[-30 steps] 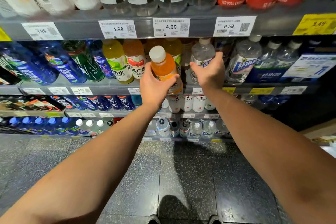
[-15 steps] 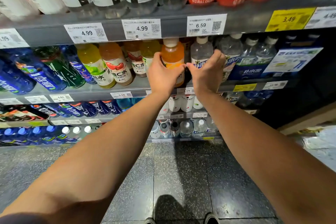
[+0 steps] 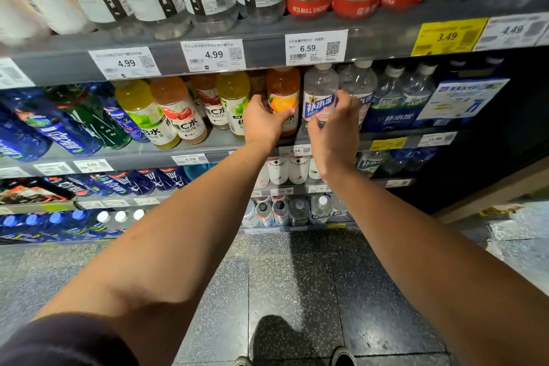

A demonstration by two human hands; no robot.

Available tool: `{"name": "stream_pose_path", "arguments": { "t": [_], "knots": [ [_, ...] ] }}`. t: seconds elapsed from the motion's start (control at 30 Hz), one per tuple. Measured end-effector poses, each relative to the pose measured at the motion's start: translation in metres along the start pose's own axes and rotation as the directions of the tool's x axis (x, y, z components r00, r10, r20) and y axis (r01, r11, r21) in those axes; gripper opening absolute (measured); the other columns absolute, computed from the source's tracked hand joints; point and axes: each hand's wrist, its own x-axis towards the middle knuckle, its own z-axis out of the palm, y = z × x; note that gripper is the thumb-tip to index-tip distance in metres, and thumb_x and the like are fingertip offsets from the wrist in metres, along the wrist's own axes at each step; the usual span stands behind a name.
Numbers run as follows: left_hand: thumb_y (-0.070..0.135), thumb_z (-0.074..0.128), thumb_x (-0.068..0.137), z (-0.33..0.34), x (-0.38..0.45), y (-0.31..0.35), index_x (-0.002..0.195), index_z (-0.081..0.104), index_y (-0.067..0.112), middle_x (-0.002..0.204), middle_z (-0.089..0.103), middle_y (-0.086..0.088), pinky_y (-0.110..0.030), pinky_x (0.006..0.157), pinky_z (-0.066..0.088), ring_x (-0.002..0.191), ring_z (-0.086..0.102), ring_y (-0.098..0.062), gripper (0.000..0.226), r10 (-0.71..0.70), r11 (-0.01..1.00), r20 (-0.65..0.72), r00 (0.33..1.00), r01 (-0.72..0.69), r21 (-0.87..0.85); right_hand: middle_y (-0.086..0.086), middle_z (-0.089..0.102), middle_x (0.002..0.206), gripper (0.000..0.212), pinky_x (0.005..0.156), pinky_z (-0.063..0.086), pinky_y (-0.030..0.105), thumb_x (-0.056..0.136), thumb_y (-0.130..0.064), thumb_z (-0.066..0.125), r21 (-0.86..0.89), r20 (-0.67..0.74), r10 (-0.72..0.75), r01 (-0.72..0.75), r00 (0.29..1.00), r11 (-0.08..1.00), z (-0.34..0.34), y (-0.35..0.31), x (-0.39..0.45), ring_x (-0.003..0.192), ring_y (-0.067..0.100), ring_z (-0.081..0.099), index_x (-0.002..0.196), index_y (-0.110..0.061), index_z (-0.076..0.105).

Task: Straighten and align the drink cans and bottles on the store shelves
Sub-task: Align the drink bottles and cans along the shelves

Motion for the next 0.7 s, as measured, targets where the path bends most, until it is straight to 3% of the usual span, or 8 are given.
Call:
{"name": "stream_pose_path", "arguments": {
  "t": [0.1,0.17,0.3,0.57,0.7],
  "knots": [
    [0.008,0.082,0.076,-0.013,-0.003,-0.017,0.12,0.06,0.003,0.097,0.068,-0.005,-0.03,0.087,0.056,0.082,0.065,-0.012,0.049,-0.034,0.993,0.058,0.998,0.04,-0.108,0.017,0.051,0.12,0.047,0.089,0.05,0.04,0.082,-0.016,0.066,0.037,-0.035,-0.103,0.105,0.994,0.994,-0.001,-0.009,-0.008,0.108,0.032,0.056,0.124,-0.002,0.051],
    [0.003,0.075,0.08,-0.023,-0.008,-0.027,0.114,0.063,0.005,0.087,0.065,-0.003,-0.034,0.085,0.058,0.071,0.062,-0.009,0.036,-0.034,0.991,0.038,0.999,0.038,-0.125,0.016,0.051,0.119,0.04,0.09,0.048,0.037,0.083,-0.017,0.064,0.096,-0.036,-0.165,0.167,0.986,0.981,0.002,-0.018,-0.015,0.107,0.029,0.055,0.119,-0.003,0.054],
    [0.005,0.062,0.087,-0.051,-0.025,-0.036,0.104,0.064,0.012,0.087,0.069,-0.006,-0.037,0.082,0.057,0.086,0.07,-0.025,0.019,-0.01,0.995,-0.041,0.999,0.006,-0.099,0.015,0.051,0.117,0.032,0.086,0.043,0.028,0.084,-0.014,0.063,0.205,0.054,-0.205,0.19,0.977,0.96,0.013,-0.044,-0.032,0.104,0.02,0.05,0.113,-0.003,0.058],
    [0.013,0.073,0.083,-0.119,-0.032,-0.059,0.108,0.06,0.013,0.092,0.065,0.0,-0.021,0.079,0.05,0.081,0.061,-0.01,0.028,-0.021,0.998,-0.2,0.98,0.01,-0.059,0.012,0.05,0.12,0.035,0.086,0.046,0.037,0.086,-0.021,0.064,0.268,0.247,-0.233,0.165,0.941,0.949,0.026,-0.079,-0.05,0.101,0.026,0.056,0.116,-0.007,0.054],
    [0.016,0.075,0.083,-0.143,-0.028,-0.074,0.114,0.06,0.01,0.096,0.064,0.004,-0.013,0.078,0.046,0.079,0.058,0.003,0.036,-0.039,0.997,-0.202,0.979,0.025,-0.072,0.01,0.05,0.125,0.045,0.081,0.033,0.013,0.087,-0.025,0.069,0.267,0.289,-0.127,0.048,0.949,0.962,0.044,-0.1,-0.058,0.108,0.022,0.053,0.124,-0.006,0.051]
  ]
}}
